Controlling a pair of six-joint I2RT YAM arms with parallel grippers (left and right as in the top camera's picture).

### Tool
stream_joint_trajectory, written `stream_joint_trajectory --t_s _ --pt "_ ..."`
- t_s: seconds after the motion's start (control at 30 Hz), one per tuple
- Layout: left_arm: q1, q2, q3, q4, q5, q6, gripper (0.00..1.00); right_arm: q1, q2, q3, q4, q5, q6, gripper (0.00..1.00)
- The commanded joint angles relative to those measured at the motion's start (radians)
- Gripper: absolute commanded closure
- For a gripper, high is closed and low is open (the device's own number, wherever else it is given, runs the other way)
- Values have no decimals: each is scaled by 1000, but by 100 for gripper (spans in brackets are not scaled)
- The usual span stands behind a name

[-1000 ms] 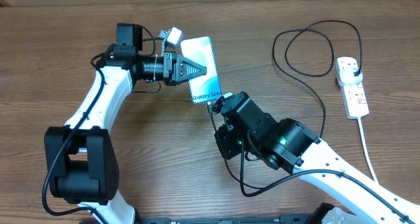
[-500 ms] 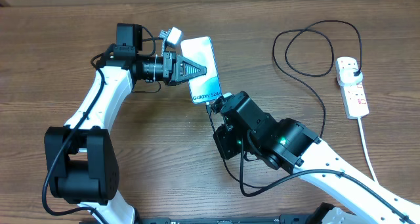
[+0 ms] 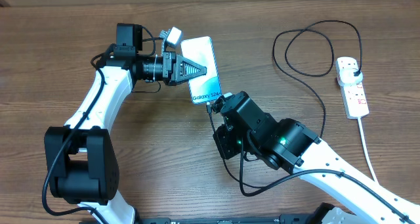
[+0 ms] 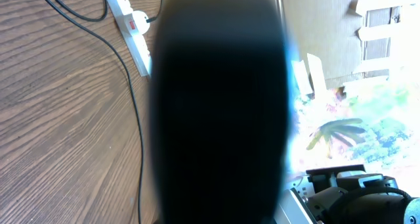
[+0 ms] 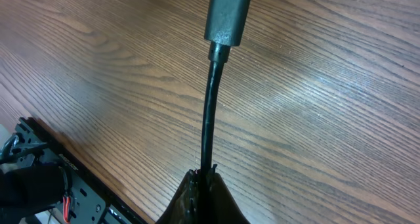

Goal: Plug charger to phone and switch on socket

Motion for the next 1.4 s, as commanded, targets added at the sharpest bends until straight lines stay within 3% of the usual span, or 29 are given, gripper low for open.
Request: stream_joint_trajectory --t_s 0.0,1.37 --pt "4 -13 21 4 54 -6 96 4 1 -4 16 -4 8 96" --pt "4 -13 21 5 45 74 96 4 1 -4 23 34 -30 96"
